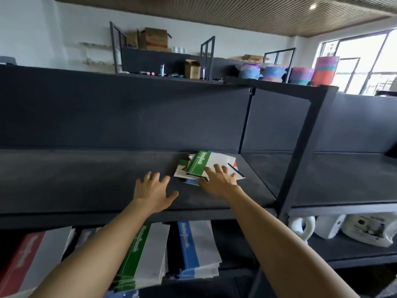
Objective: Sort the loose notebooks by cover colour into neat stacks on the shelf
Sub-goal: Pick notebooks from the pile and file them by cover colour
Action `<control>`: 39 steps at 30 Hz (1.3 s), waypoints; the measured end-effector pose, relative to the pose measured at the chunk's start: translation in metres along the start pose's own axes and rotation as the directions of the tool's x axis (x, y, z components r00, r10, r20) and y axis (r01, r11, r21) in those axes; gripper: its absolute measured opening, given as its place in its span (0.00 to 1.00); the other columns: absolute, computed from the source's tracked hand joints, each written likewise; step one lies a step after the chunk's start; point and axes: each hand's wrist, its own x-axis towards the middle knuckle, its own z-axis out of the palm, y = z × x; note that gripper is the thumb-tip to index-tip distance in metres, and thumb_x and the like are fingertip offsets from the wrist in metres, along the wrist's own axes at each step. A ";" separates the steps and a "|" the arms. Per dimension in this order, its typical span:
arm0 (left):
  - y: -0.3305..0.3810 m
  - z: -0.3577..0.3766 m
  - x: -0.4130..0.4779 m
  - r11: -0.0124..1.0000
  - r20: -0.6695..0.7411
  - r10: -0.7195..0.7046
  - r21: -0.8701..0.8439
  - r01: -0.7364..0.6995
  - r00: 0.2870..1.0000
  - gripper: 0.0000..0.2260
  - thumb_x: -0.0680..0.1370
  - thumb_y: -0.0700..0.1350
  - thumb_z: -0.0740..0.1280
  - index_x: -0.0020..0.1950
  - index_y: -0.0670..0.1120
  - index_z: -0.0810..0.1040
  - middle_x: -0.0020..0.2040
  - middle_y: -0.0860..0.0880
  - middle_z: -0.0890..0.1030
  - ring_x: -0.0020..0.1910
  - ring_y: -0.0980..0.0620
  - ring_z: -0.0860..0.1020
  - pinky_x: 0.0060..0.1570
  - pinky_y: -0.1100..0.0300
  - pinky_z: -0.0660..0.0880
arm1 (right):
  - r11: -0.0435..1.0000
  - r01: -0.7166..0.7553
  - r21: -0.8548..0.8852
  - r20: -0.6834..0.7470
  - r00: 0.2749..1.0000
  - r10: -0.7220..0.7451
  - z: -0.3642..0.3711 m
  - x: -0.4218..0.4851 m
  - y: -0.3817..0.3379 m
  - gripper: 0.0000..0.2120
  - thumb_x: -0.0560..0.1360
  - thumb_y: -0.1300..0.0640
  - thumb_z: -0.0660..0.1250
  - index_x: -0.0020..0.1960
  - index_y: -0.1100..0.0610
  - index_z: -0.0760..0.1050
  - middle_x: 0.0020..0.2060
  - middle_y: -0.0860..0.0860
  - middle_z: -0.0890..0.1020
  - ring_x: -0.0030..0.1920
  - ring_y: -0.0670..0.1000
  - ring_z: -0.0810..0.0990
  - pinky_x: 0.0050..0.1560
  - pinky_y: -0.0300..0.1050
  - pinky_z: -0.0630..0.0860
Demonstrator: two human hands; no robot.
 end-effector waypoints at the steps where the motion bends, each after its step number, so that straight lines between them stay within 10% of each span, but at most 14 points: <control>1: 0.001 0.001 0.010 1.000 0.002 -0.003 -0.002 0.003 1.000 0.29 0.78 0.65 0.51 0.75 0.51 0.58 0.75 0.47 0.59 0.75 0.43 0.54 0.68 0.47 0.59 | 1.000 0.004 0.000 0.005 1.000 -0.004 0.001 0.012 0.003 0.28 0.78 0.37 0.53 0.73 0.50 0.59 0.72 0.55 0.60 0.72 0.59 0.57 0.66 0.65 0.58; 12: -0.010 0.020 0.078 0.999 0.035 -0.009 -0.030 0.010 0.999 0.28 0.78 0.63 0.53 0.74 0.51 0.60 0.71 0.47 0.66 0.71 0.45 0.62 0.64 0.49 0.64 | 0.993 0.094 -0.065 0.139 0.987 -0.085 0.024 0.089 0.012 0.28 0.77 0.39 0.57 0.71 0.54 0.63 0.64 0.58 0.70 0.62 0.61 0.71 0.58 0.54 0.72; 20: -0.010 0.018 0.116 0.996 -0.001 0.003 -0.089 -0.003 1.000 0.25 0.80 0.59 0.54 0.74 0.50 0.59 0.67 0.47 0.70 0.65 0.46 0.70 0.58 0.53 0.69 | 0.979 0.047 -0.197 -0.034 0.998 -0.055 0.039 0.094 0.002 0.16 0.80 0.50 0.56 0.61 0.59 0.72 0.56 0.57 0.78 0.53 0.56 0.78 0.45 0.45 0.72; 32: -0.001 0.010 0.135 0.879 0.031 0.035 -0.477 -0.016 0.999 0.16 0.82 0.53 0.53 0.57 0.45 0.73 0.54 0.45 0.78 0.46 0.49 0.76 0.38 0.58 0.69 | 0.987 0.005 -0.160 0.067 0.998 0.005 -0.001 0.095 -0.001 0.15 0.81 0.58 0.55 0.63 0.64 0.73 0.57 0.59 0.79 0.51 0.55 0.78 0.45 0.44 0.70; 34: 0.002 0.004 0.135 0.676 0.187 -0.031 -0.720 0.158 0.982 0.21 0.82 0.56 0.50 0.57 0.42 0.74 0.53 0.43 0.78 0.47 0.46 0.77 0.39 0.57 0.70 | 0.986 -0.010 -0.167 0.033 0.999 0.016 -0.011 0.087 -0.007 0.15 0.80 0.62 0.56 0.65 0.64 0.71 0.59 0.60 0.78 0.56 0.58 0.77 0.50 0.46 0.72; 37: 0.001 -0.004 0.135 -0.048 0.546 0.140 -0.829 0.557 0.826 0.24 0.80 0.60 0.54 0.55 0.39 0.73 0.46 0.40 0.80 0.43 0.44 0.79 0.37 0.53 0.74 | 0.979 0.078 -0.191 0.020 0.997 -0.076 -0.013 0.071 -0.029 0.16 0.79 0.65 0.55 0.65 0.61 0.69 0.58 0.61 0.77 0.57 0.60 0.76 0.51 0.48 0.71; 39: -0.004 -0.002 0.133 -0.168 0.574 0.227 -0.773 0.612 0.787 0.15 0.81 0.51 0.59 0.50 0.39 0.74 0.40 0.40 0.82 0.38 0.45 0.81 0.33 0.55 0.78 | 0.971 0.193 -0.143 0.069 0.980 -0.185 -0.007 0.059 -0.040 0.15 0.80 0.63 0.55 0.65 0.59 0.70 0.57 0.60 0.77 0.56 0.61 0.76 0.50 0.49 0.71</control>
